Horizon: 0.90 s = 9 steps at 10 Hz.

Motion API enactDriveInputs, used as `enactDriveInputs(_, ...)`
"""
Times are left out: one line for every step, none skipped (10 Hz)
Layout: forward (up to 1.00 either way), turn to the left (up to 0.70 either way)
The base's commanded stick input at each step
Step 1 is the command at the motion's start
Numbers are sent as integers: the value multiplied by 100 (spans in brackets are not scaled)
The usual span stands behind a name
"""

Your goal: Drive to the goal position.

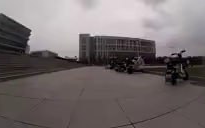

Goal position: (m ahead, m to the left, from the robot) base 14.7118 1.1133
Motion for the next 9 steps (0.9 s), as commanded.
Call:
enactDriveInputs(0,45)
enactDriveInputs(0,45)
enactDriveInputs(0,45)
enactDriveInputs(0,45)
enactDriveInputs(0,45)
enactDriveInputs(0,45)
enactDriveInputs(0,0)
enactDriveInputs(0,0)
enactDriveInputs(0,0)
